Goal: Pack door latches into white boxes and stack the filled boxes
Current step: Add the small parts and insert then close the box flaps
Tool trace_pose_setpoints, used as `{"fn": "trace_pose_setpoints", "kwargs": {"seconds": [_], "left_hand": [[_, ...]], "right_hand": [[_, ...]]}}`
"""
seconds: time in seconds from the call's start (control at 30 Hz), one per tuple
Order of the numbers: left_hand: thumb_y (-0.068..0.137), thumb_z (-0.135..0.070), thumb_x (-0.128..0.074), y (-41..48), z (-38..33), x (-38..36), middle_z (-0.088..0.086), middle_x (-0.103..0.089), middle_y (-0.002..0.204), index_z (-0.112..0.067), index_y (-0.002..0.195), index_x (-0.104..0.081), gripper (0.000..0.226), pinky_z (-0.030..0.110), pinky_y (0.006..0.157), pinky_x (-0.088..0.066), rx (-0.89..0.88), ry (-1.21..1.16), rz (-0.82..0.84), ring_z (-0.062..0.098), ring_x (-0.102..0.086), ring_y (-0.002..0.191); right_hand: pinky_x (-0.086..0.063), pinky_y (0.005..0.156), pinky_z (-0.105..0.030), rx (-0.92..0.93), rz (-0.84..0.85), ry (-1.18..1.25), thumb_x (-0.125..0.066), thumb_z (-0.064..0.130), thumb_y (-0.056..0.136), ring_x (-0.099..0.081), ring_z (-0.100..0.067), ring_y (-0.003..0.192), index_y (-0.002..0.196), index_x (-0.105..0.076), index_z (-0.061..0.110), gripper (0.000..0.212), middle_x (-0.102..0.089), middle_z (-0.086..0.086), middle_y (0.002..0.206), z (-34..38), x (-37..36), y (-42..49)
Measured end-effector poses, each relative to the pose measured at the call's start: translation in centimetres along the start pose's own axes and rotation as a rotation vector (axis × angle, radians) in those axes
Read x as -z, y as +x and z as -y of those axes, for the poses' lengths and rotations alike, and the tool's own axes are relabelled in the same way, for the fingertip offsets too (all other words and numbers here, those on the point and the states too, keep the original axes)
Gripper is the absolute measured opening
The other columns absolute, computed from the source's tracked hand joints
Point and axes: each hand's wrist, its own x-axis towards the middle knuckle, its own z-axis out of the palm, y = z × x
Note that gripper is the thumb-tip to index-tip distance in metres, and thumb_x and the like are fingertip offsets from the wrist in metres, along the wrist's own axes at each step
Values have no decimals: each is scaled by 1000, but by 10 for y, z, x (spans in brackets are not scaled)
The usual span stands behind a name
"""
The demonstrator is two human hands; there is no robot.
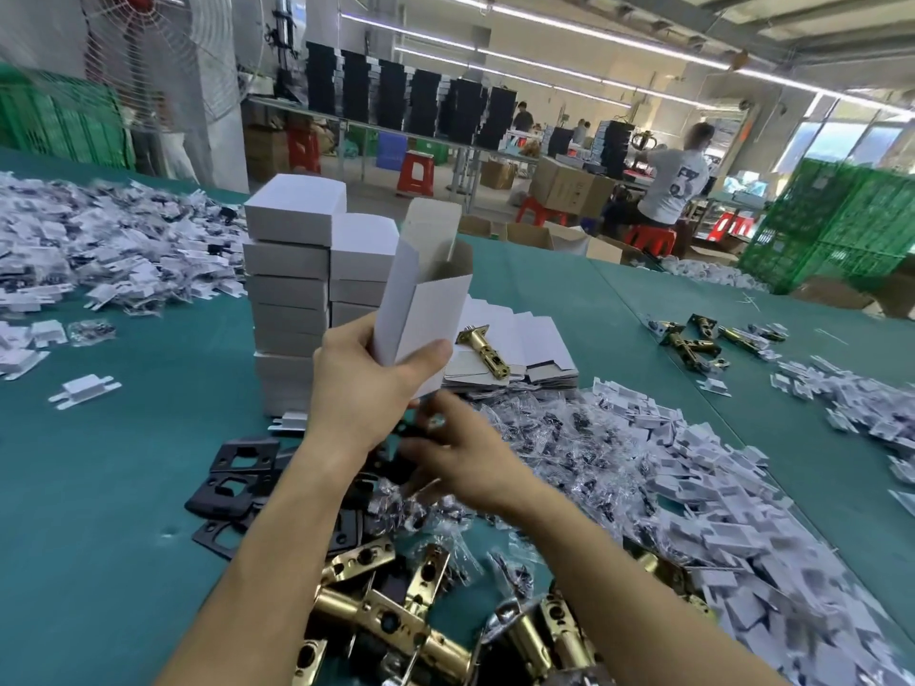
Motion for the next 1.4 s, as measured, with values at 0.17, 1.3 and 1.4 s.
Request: {"fn": "trace_pose_setpoints", "kwargs": {"seconds": [0.17, 1.3, 1.4], "left_hand": [[70, -21, -91, -5, 5, -7, -8, -75, 85, -36, 86, -74, 28, 41, 66, -63, 4, -82, 153, 16, -71, 81], [62, -21, -96, -12, 28, -24, -7, -74, 87, -37, 87, -75, 36, 35, 63, -62, 148, -24, 308, 24, -70, 84], [66, -18, -94, -11, 31, -23, 2, -73, 97, -26, 98, -75, 38, 35, 62, -62, 207, -22, 235, 27, -70, 87]], "right_hand": [[-57, 50, -34, 49, -452, 253, -45, 9, 104, -71, -29, 66, 106, -47, 19, 10, -66, -24, 102, 22, 65, -29], [-51, 70, -35, 281, -349, -1132, -64, 31, 93, -63, -30, 92, 103, -75, 37, 16, -72, 1, 100, 97, 85, -28], [-55, 72, -42, 333, -603, -832, -62, 26, 93, -66, -24, 84, 98, -74, 26, 13, -73, 3, 87, 74, 88, -33]]}}
